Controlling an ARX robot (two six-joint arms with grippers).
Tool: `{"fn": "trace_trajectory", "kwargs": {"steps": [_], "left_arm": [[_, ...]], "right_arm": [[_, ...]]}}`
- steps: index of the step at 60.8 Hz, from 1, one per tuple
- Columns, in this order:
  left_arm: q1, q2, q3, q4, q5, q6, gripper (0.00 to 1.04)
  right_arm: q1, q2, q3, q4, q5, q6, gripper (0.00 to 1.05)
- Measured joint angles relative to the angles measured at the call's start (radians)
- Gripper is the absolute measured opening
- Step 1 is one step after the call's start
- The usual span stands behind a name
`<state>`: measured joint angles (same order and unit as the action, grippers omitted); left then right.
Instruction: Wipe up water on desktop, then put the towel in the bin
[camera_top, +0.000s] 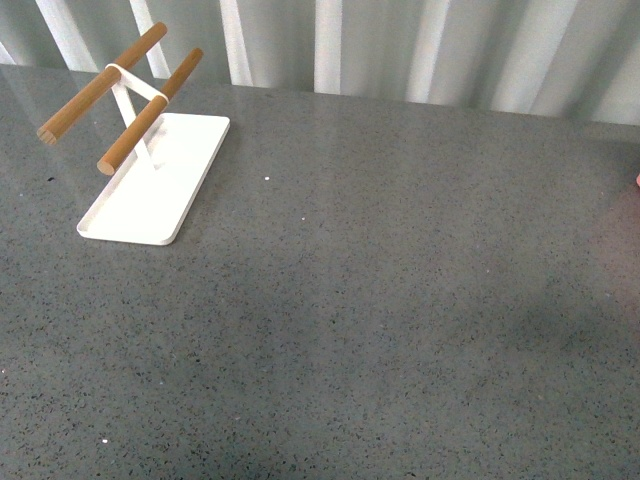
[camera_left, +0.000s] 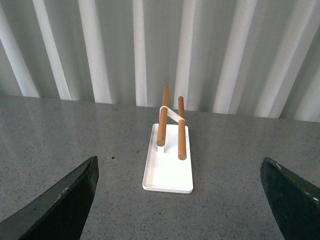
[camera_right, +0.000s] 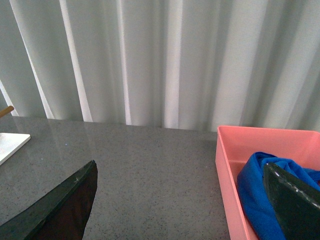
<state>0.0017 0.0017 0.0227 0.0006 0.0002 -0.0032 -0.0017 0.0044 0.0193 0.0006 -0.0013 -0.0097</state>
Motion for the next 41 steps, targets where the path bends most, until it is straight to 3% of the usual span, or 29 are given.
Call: {"fn": "trace_trajectory", "kwargs": {"steps": [41], "left_arm": [[0.0,0.0,0.0,0.0,0.0,0.0,0.98]], "right_arm": [[0.0,0.0,0.0,0.0,0.0,0.0,0.98]]}}
